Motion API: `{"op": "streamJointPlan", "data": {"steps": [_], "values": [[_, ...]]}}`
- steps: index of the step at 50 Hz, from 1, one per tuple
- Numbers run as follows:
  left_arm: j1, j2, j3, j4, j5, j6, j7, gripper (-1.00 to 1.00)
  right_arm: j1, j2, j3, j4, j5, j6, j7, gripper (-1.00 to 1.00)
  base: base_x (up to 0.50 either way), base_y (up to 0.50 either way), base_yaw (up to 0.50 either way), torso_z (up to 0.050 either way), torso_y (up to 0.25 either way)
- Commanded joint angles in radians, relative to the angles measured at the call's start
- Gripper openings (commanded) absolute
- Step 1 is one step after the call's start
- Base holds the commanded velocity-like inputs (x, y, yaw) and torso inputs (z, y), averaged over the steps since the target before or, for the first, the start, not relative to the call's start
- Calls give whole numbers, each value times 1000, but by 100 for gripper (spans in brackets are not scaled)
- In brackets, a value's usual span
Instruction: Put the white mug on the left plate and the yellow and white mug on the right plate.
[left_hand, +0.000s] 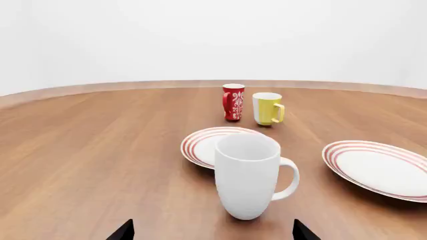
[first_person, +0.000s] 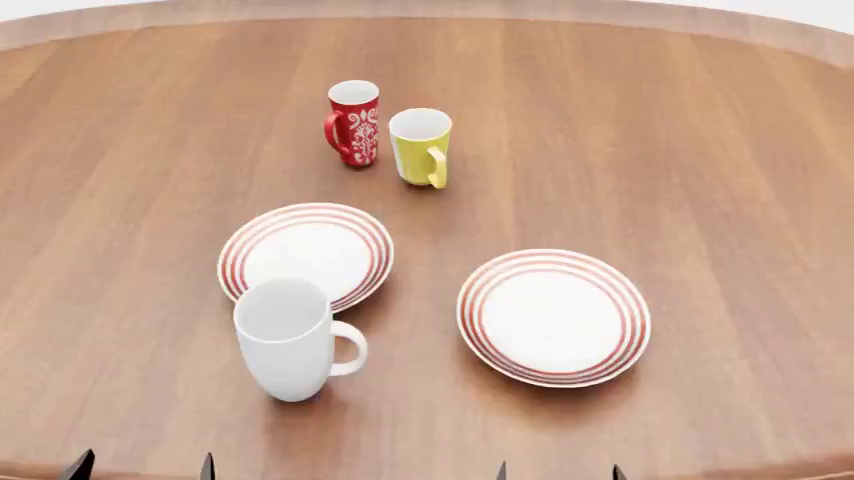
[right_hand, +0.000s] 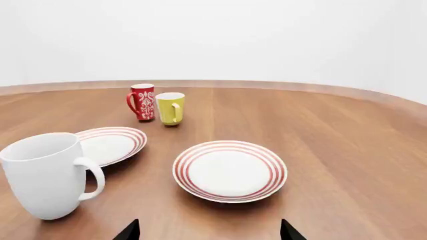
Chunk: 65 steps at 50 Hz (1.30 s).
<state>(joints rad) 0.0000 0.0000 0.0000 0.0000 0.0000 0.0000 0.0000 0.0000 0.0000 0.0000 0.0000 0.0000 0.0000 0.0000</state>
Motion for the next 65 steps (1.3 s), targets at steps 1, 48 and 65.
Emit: {"op": "streamJointPlan", "data": {"steps": [1,48,65], "values": [[-6,-15,27,-4,-10,0,-16,100,14,15,-18,15,11,8,28,100,0,0,0,0,0],[32,-112,102,159,-75,-74,-110,100,-52,107,-122,-195,59,65,166,100,0,0,307,0,0],[34,-129,125,174,-87,-85,-126,100,-51,132,-170,-237,29,110,189,100,0,0,500,0,0]]}}
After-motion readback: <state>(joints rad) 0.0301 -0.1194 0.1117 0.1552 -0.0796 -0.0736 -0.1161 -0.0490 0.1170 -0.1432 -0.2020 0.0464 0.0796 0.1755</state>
